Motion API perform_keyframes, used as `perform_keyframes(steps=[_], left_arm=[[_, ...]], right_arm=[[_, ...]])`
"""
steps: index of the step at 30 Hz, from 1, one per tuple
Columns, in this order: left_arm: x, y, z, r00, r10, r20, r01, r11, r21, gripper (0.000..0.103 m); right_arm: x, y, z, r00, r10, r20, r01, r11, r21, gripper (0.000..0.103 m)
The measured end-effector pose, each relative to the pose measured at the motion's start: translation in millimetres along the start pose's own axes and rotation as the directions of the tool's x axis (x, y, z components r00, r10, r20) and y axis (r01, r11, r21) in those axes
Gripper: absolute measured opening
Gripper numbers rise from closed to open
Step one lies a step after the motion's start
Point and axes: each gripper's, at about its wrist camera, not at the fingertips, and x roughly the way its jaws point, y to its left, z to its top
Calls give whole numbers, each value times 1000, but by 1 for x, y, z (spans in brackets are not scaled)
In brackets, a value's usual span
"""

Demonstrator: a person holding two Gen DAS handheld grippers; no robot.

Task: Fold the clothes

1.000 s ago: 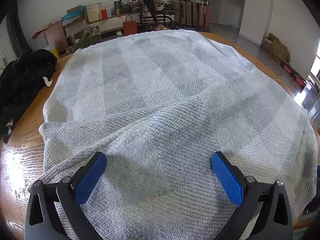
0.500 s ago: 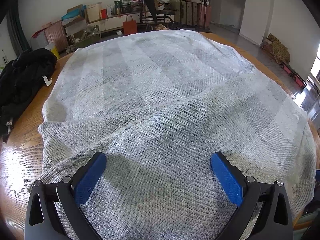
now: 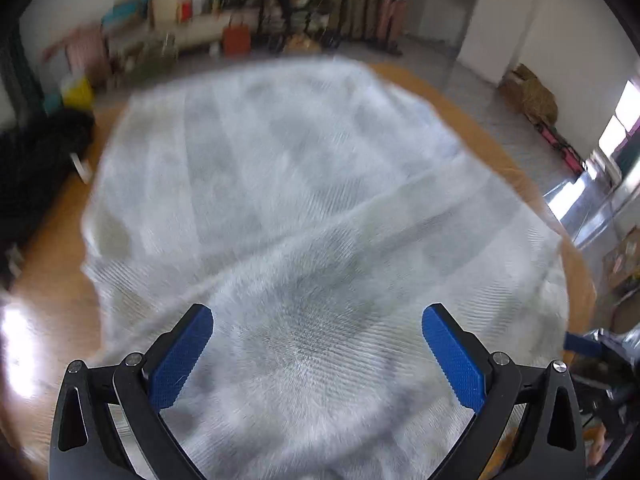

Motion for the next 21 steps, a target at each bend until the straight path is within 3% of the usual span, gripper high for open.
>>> perform_keyframes(steps=[3,5,7,10,11,16,21], left_arm=[[-35,-7,-8,990,90,110,-97,994,56,103],[-49,-3,-19,963,169,211,-190,979,79,103],[-57,-3,-34,950,170,261,-212,968,138,103],[-51,-10,-51,970,124,209,-172,959,225,103],[-45,-14,-55,975,126,183,-170,954,247,103],[-20,-33,-72,990,124,67,-140,933,333,103],[-20,-50,-75,993,97,67,-115,921,373,103]], right_arm=[[-1,-5,-9,999,-30,-26,30,1000,-1,84],[0,-10,-18,998,-44,-45,44,999,16,82],[-4,-17,-26,999,-38,-28,39,998,50,78],[-6,-27,-28,997,-72,-16,73,994,77,60],[-5,-30,-28,996,-88,-19,89,992,84,59],[3,-32,-22,992,-120,-51,123,990,75,59],[11,-27,-14,990,-117,-75,121,991,55,59]])
